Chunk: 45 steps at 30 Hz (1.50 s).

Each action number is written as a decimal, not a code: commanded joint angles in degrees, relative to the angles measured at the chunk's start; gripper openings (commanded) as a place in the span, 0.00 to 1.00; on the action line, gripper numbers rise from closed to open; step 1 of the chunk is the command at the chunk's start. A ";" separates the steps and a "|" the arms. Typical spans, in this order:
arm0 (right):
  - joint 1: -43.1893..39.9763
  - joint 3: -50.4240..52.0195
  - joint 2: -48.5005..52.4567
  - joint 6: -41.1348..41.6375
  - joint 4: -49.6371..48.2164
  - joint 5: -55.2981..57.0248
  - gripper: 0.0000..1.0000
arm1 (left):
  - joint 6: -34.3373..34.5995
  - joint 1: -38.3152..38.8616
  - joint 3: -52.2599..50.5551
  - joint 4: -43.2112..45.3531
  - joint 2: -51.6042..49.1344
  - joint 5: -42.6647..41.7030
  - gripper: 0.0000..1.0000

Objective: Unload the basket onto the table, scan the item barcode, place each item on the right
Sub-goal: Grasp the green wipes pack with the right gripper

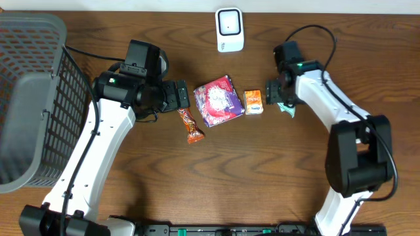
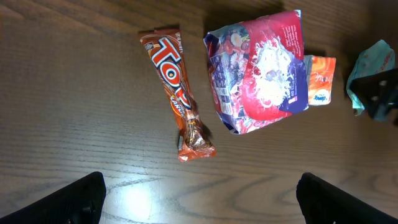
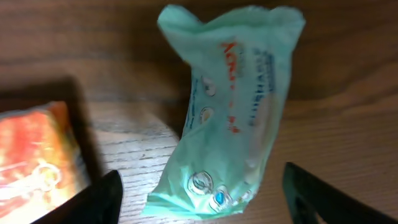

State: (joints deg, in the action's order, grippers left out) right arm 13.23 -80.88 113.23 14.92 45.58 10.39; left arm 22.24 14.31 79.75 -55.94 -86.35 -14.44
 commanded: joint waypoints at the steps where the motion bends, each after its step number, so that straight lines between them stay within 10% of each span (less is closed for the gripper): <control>1: 0.90 0.33 1.22 0.50 0.39 3.26 0.73 | -0.57 -0.26 0.20 -0.17 0.63 0.63 0.98; 12: 1.11 0.44 4.81 0.55 0.52 4.22 0.70 | -0.57 -0.26 0.20 -0.17 0.63 0.63 0.98; 17: 1.11 0.42 5.07 2.49 1.81 3.82 0.16 | -0.59 -0.26 0.20 -0.17 0.63 0.63 0.98; 20: 0.94 -0.07 4.85 2.86 2.78 1.79 0.01 | -0.57 -0.26 0.20 -0.17 0.63 0.63 0.98; 34: -12.41 -14.05 0.98 -16.92 20.04 -45.22 0.01 | -0.57 -0.26 0.20 -0.17 0.63 0.63 0.98; 45: -22.51 4.68 1.07 -23.12 13.03 -66.77 0.01 | -0.57 -0.26 0.20 -0.17 0.63 0.63 0.98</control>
State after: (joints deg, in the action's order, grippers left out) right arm -7.09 -81.56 115.13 -5.67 61.41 -44.56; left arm 22.24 14.31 79.75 -55.92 -86.35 -14.41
